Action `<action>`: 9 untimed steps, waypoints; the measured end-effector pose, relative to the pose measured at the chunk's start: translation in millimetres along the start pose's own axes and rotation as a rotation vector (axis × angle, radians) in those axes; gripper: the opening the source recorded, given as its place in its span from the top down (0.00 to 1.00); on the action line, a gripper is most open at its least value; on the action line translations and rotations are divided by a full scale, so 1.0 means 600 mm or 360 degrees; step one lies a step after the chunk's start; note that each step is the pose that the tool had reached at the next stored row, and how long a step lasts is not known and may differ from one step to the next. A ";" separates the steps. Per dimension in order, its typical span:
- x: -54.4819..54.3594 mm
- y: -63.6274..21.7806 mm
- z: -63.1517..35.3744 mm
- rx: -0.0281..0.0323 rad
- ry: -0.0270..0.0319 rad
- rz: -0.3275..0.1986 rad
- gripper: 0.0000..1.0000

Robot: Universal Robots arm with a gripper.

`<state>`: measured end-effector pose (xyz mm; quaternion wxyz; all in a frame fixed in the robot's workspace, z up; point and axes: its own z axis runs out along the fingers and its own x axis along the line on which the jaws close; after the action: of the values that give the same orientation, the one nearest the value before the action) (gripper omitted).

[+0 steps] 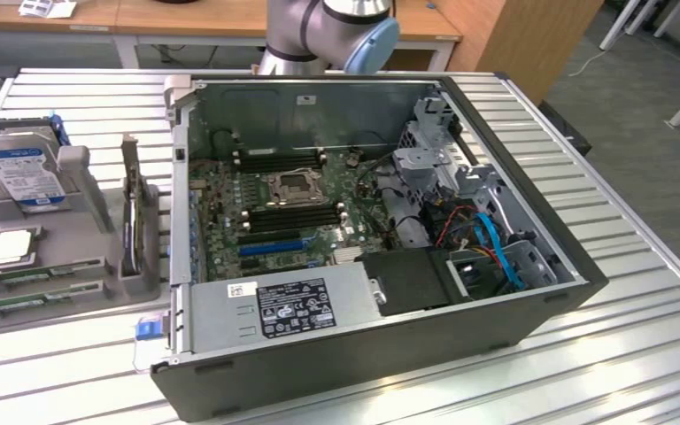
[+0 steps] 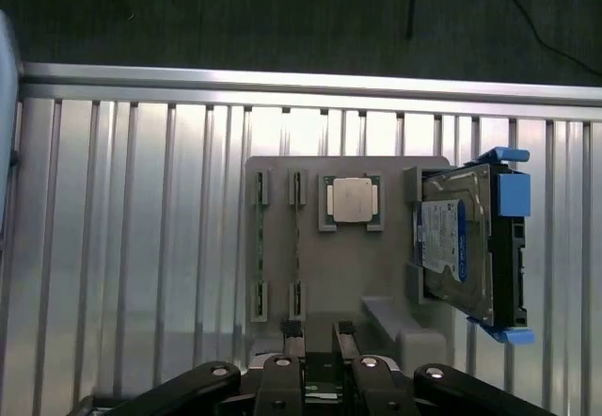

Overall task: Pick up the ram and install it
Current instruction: 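Pick up the ram and move it above insertion slot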

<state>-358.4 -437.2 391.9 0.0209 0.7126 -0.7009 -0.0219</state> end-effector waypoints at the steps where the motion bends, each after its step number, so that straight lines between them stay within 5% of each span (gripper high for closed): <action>1: 0.005 0.000 0.000 0.00000 0.00001 0.0000 0.74; 9: 0.029 0.000 0.000 0.00001 -0.00001 0.0000 0.74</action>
<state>-358.4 -454.9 391.9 0.0209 0.7126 -0.7009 -0.0219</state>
